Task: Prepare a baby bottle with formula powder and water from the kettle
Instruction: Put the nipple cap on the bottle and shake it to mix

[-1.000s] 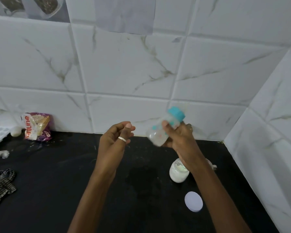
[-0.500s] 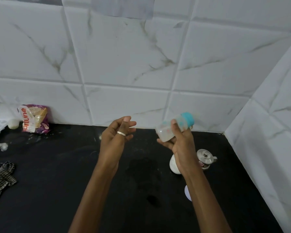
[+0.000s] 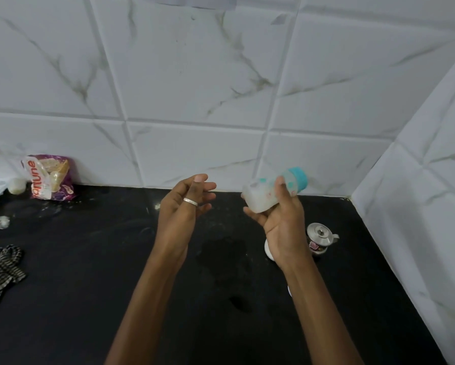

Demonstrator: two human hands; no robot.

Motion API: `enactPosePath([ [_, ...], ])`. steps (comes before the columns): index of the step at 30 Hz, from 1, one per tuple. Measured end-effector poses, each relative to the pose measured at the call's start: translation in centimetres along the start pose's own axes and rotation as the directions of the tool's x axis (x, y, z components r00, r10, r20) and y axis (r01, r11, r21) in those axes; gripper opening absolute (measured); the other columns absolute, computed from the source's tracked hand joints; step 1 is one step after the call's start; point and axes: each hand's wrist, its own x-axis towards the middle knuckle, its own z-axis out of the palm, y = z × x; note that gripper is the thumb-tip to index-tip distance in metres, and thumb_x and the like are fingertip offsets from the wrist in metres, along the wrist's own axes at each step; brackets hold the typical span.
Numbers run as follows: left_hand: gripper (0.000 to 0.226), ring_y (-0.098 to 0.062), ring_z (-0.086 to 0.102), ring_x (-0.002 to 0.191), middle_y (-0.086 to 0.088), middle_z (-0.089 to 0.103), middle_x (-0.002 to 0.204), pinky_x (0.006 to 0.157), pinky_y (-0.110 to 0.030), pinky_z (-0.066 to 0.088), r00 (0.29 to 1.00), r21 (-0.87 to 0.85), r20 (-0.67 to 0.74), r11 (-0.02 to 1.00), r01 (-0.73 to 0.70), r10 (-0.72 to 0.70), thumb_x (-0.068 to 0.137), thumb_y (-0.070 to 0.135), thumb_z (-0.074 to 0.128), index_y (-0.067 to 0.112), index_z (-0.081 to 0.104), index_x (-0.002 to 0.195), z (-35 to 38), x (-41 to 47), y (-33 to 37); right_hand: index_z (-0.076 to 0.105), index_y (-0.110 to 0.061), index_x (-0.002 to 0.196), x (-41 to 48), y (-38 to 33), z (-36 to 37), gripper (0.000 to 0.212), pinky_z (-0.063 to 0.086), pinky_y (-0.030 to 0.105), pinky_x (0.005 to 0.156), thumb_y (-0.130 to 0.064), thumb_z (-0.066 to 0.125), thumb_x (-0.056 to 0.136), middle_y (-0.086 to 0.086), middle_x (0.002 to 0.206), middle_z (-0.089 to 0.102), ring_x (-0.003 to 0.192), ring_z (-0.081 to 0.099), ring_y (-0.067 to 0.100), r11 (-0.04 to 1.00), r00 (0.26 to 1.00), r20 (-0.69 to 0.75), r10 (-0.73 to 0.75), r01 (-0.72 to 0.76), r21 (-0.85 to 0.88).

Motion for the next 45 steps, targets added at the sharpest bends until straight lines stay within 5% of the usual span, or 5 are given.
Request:
enactPosePath([
  [11,0.023,-0.019,0.074,0.098,-0.004,0.079,0.11,0.086,-0.037,0.056,1.0,-0.012,0.0,1.0,0.024,-0.024,0.102,0.036,0.062,0.021,0.074,0.115,-0.2,0.2,-0.5,0.058,-0.02,0.13,-0.7,0.6,-0.7,0.05,0.064,0.046,0.076,-0.04,0.071,0.085,0.001,0.116,0.074,0.115,0.071,0.029,0.969,0.988,0.126,0.085,-0.052,-0.242],
  [15,0.027,-0.019,0.074,0.099,-0.004,0.079,0.112,0.087,-0.035,0.057,1.0,-0.02,0.013,0.999,0.028,-0.027,0.096,0.044,0.064,0.025,0.075,0.113,-0.3,0.1,-0.5,0.054,-0.015,0.134,-0.9,0.7,-0.5,0.053,0.063,0.044,0.072,-0.041,0.069,0.09,0.014,0.125,0.07,0.115,0.071,0.035,0.999,0.999,0.006,0.045,-0.045,-0.028],
  [19,0.022,-0.018,0.074,0.099,-0.004,0.079,0.112,0.09,-0.038,0.057,1.0,-0.02,0.007,0.999,0.031,-0.03,0.103,0.034,0.06,0.022,0.074,0.114,-0.3,0.1,-0.7,0.057,-0.017,0.133,-0.8,0.7,-0.8,0.055,0.064,0.05,0.077,-0.039,0.074,0.087,0.013,0.125,0.069,0.118,0.069,0.034,0.965,0.993,0.087,0.083,-0.058,-0.257],
  [23,0.023,-0.017,0.074,0.097,-0.002,0.079,0.11,0.085,-0.032,0.056,0.999,-0.025,0.026,0.999,0.027,-0.026,0.096,0.046,0.066,0.028,0.077,0.107,-0.2,-0.1,-0.4,0.051,-0.01,0.14,-0.7,0.2,-0.3,0.061,0.063,0.044,0.074,-0.041,0.066,0.089,0.016,0.128,0.069,0.116,0.071,0.036,0.999,1.0,0.009,0.02,-0.02,-0.028],
  [45,0.035,-0.018,0.074,0.098,-0.003,0.079,0.11,0.086,-0.034,0.057,0.999,-0.004,0.022,1.0,0.028,-0.028,0.092,0.045,0.063,0.021,0.073,0.115,-0.1,-0.1,-0.3,0.059,-0.019,0.128,-0.2,0.6,0.0,0.048,0.064,0.047,0.076,-0.04,0.072,0.086,0.008,0.119,0.074,0.113,0.072,0.032,0.99,0.996,0.061,0.065,-0.057,-0.129],
])
